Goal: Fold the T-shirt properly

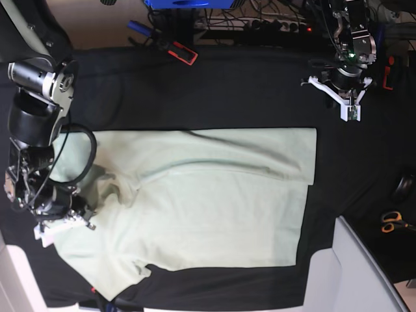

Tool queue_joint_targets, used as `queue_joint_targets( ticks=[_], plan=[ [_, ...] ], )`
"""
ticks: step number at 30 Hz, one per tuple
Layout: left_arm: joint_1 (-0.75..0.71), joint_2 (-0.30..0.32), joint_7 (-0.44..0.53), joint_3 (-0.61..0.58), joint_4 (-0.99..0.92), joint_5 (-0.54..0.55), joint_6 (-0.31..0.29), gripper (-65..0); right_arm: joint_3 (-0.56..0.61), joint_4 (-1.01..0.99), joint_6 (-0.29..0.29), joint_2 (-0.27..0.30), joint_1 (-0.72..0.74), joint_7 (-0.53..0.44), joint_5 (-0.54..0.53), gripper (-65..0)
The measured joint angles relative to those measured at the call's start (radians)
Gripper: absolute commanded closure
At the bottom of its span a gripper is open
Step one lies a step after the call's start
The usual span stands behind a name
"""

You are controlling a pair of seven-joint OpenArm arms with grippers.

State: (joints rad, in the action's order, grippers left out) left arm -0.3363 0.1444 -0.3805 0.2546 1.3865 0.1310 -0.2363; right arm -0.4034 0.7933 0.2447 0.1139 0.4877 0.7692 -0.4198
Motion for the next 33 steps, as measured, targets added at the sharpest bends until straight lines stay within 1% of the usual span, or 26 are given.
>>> queue_joint_targets(
  ticks=[4, 9, 10, 11, 12, 14, 15, 16, 19, 22, 23, 24, 26, 27, 28, 30, 32, 33],
  plan=[
    [-0.008, -0.002, 0.000, 0.000, 0.000, 0.000, 0.000, 0.0, 0.068, 0.000, 0.000, 0.008, 0.010, -0.044, -0.001, -0.1],
    [-0.008, -0.001, 0.000, 0.000, 0.000, 0.000, 0.000, 0.0, 0.081, 0.000, 0.000, 0.011, 0.007, -0.095, -0.004, -0.4],
    [-0.008, -0.001, 0.000, 0.000, 0.000, 0.000, 0.000, 0.0, 0.081, 0.000, 0.000, 0.012, 0.008, -0.100, -0.004, -1.6],
    [-0.008, -0.001, 0.000, 0.000, 0.000, 0.000, 0.000, 0.0, 0.081, 0.000, 0.000, 0.013, 0.008, -0.102, -0.004, -4.4],
    [-0.008, -0.001, 0.000, 0.000, 0.000, 0.000, 0.000, 0.0, 0.081, 0.000, 0.000, 0.013, 0.008, -0.108, -0.004, -8.0],
    [-0.008, -0.001, 0.000, 0.000, 0.000, 0.000, 0.000, 0.0, 0.081, 0.000, 0.000, 0.013, 0.008, -0.110, -0.004, -17.4],
    [-0.008, -0.001, 0.000, 0.000, 0.000, 0.000, 0.000, 0.0, 0.081, 0.000, 0.000, 0.013, 0.008, -0.110, -0.004, -20.7],
    [-0.008, -0.001, 0.000, 0.000, 0.000, 0.000, 0.000, 0.0, 0.081, 0.000, 0.000, 0.013, 0.008, -0.110, -0.004, -22.5],
    [-0.008, -0.001, 0.000, 0.000, 0.000, 0.000, 0.000, 0.0, 0.081, 0.000, 0.000, 0.013, 0.008, -0.144, -0.004, -22.8],
    [-0.016, -0.001, 0.001, 0.000, 0.006, 0.000, 0.000, 0.0, 0.081, 0.002, 0.006, 0.014, 0.007, -0.142, -0.004, -22.6],
    [-0.023, -0.002, -0.004, 0.000, 0.021, 0.000, 0.000, 0.0, 0.081, 0.020, 0.023, 0.014, 0.000, -0.115, -0.001, -22.6],
    [-0.035, -0.002, -0.007, 0.000, 0.043, 0.000, 0.000, 0.0, 0.081, 0.064, 0.050, 0.014, -0.020, -0.066, 0.003, -22.5],
    [-0.053, -0.003, -0.012, 0.000, 0.099, 0.000, 0.000, -0.2, 0.082, 0.178, 0.131, 0.014, -0.071, 0.014, -0.006, -22.3],
    [-0.063, -0.002, -0.011, 0.000, 0.132, -0.001, 0.000, -0.3, 0.097, 0.255, 0.145, 0.015, -0.106, 0.061, 0.006, -22.3],
    [-0.064, -0.001, -0.009, -0.003, 0.159, 0.001, 0.000, -0.3, 0.114, 0.321, 0.160, 0.014, -0.138, 0.069, 0.008, -22.2],
    [-0.063, -0.001, -0.003, -0.006, 0.209, 0.000, 0.000, -0.8, 0.150, 0.491, 0.156, 0.003, -0.224, 0.091, 0.002, -22.2],
    [-0.058, -0.003, -0.006, -0.010, 0.247, 0.001, -0.003, -4.9, 0.182, 0.629, 0.169, -0.002, -0.308, 0.091, -0.009, -21.5],
    [-0.055, -0.002, -0.007, -0.010, 0.258, 0.002, -0.003, -8.1, 0.187, 0.682, 0.172, -0.006, -0.349, 0.093, -0.016, -18.9]
  ],
)
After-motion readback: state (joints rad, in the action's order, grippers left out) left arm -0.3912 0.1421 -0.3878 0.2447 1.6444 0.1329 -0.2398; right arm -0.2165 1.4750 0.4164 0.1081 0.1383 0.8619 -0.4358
